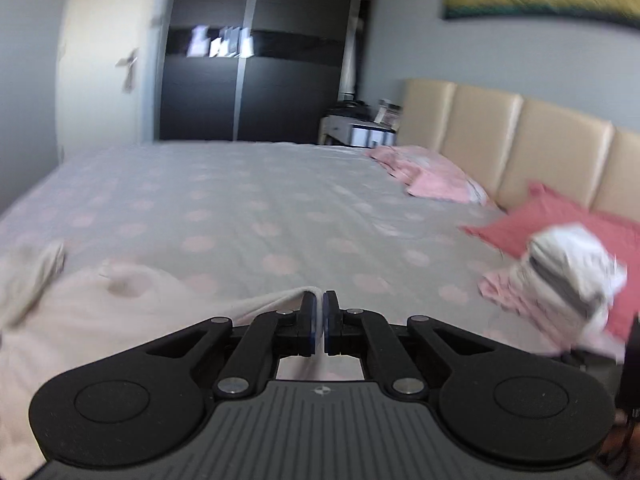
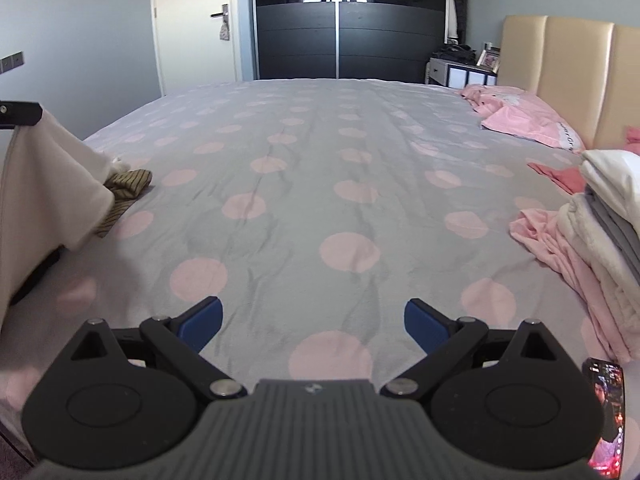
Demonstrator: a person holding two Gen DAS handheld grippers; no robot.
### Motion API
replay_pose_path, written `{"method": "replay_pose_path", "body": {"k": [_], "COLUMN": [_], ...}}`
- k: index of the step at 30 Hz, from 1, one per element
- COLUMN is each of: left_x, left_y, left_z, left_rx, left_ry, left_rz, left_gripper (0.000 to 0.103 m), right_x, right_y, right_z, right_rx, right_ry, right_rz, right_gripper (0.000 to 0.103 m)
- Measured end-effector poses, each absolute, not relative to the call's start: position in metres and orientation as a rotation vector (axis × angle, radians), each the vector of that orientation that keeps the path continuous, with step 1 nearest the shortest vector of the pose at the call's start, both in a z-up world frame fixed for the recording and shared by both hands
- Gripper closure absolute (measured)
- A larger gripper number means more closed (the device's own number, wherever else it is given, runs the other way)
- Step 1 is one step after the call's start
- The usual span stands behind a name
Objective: Fold clothes
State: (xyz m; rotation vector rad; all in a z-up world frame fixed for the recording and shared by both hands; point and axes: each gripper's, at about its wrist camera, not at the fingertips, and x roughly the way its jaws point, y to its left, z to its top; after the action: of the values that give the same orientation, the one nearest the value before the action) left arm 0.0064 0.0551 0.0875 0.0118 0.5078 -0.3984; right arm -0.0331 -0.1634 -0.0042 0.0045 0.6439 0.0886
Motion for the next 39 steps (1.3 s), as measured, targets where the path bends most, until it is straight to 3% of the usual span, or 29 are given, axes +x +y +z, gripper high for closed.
{"method": "replay_pose_path", "body": {"k": [16, 24, 28, 31, 34, 39], "left_x": [-0.038, -0.037, -0.032, -0.027, -0.021, -0.012], "left_y": [-0.029, -0.014, 0.003, 0.02, 0.042, 0.072], "left_z": [0.047, 0.0, -0.002, 0.0, -0.001, -0.019], "left_rx": [0.168, 0.243, 0.258, 0.267, 0.255, 0.244], "left_ry": [0.738, 0.895, 0.913, 0.899, 0.881, 0.932], "left_rz": [-0.749, -0.655, -0.581, -0.498, -0.394, -0.254], "left_gripper": [0.102, 0.101, 0.082, 0.074, 0.056, 0.053], "right_x": [-0.035, -0.032, -0.03, -0.026, -0.021, -0.013], "right_y": [-0.194, -0.184, -0.168, -0.155, -0.139, -0.111], "right_z": [-0.001, -0.005, -0.007, -0.009, -0.014, -0.029], "right_rx": [0.08, 0.073, 0.055, 0.05, 0.045, 0.014], "right_ry": [0.662, 0.691, 0.711, 0.727, 0.758, 0.812], "right_rz": [0.025, 0.078, 0.164, 0.224, 0.287, 0.37], "right_gripper": [0.005, 0.005, 0.005, 0.005, 0.005, 0.005]}}
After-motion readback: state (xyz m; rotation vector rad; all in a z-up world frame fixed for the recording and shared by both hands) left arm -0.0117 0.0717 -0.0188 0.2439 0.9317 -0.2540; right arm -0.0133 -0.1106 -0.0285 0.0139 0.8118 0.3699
